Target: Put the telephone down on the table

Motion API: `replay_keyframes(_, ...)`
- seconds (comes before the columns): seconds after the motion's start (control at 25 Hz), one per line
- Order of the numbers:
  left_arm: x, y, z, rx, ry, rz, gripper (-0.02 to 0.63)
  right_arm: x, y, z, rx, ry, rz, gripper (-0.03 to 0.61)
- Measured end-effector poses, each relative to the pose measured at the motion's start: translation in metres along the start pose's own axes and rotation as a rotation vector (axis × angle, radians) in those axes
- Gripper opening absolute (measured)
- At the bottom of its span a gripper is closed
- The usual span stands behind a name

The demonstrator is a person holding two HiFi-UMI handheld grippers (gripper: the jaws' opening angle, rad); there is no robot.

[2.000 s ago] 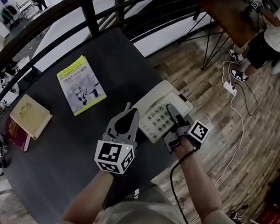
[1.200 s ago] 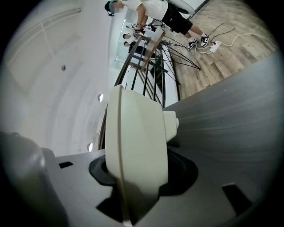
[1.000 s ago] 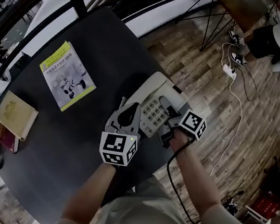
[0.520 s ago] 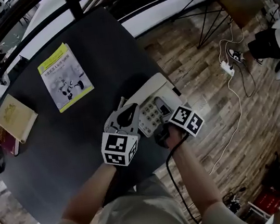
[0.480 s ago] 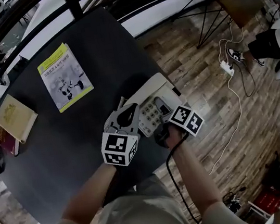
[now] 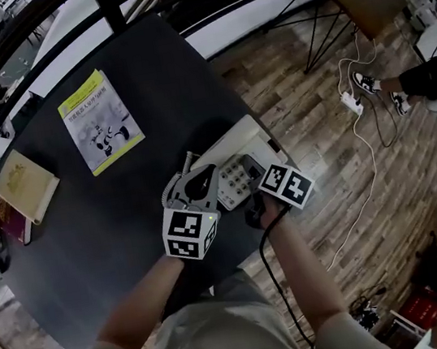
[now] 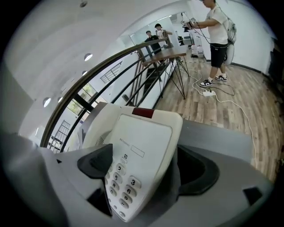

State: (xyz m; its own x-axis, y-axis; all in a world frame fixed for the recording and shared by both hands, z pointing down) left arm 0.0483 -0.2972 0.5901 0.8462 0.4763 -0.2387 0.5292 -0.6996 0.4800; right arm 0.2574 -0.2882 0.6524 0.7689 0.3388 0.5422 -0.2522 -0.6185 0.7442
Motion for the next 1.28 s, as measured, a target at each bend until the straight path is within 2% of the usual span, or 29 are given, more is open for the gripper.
replay_keyframes(0.32,-0.001,-0.002,0.004,-0.007,-0.014,0.001,0.005,-0.001,-0.01,0.0,0.006,0.019,0.015,0.42)
replay_keyframes(0.52,0.005,-0.014,0.007,0.025,0.055,0.019,0.005,-0.005,-0.025,-0.001,-0.004,-0.009,0.063,0.416)
replay_keyframes(0.68,0.008,-0.025,0.01,0.029,0.071,0.036,0.005,-0.008,-0.043,0.001,0.011,-0.023,0.09,0.412)
replay_keyframes(0.72,0.008,-0.027,0.01,0.03,0.078,0.044,0.005,-0.008,-0.048,0.001,0.015,-0.03,0.082,0.374)
replay_keyframes(0.76,0.008,-0.031,0.01,0.032,0.087,0.054,0.005,-0.008,-0.053,0.0,0.023,-0.041,0.065,0.266)
replay_keyframes(0.8,0.008,-0.035,0.011,0.035,0.094,0.062,0.005,-0.009,-0.059,-0.001,0.035,-0.057,0.048,0.133)
replay_keyframes(0.84,0.008,-0.04,0.012,0.041,0.096,0.068,0.005,-0.01,-0.065,-0.001,0.047,-0.076,0.043,0.086)
replay_keyframes(1.04,0.008,-0.061,0.024,0.076,0.106,0.086,0.005,-0.027,-0.09,-0.001,0.078,-0.166,0.124,0.056)
replay_keyframes(1.12,0.011,-0.069,0.031,0.093,0.108,0.089,0.005,-0.035,-0.107,0.001,0.131,-0.217,0.138,0.015)
replay_keyframes(1.28,0.02,-0.09,0.048,0.139,0.122,0.095,0.005,-0.056,-0.148,0.008,0.256,-0.342,0.191,0.014)
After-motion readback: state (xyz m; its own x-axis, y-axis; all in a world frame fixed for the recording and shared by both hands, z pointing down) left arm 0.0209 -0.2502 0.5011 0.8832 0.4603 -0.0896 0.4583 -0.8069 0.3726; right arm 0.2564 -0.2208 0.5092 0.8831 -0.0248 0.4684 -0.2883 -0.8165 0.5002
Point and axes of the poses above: the fingertips, and each gripper's own axes: y forward along the fingers, x to its right, z out of its top, the point moved 9 cm from there along -y, backward along the fingers, and after that the axes turned 11 degrees about z, right-handed, at the moved point
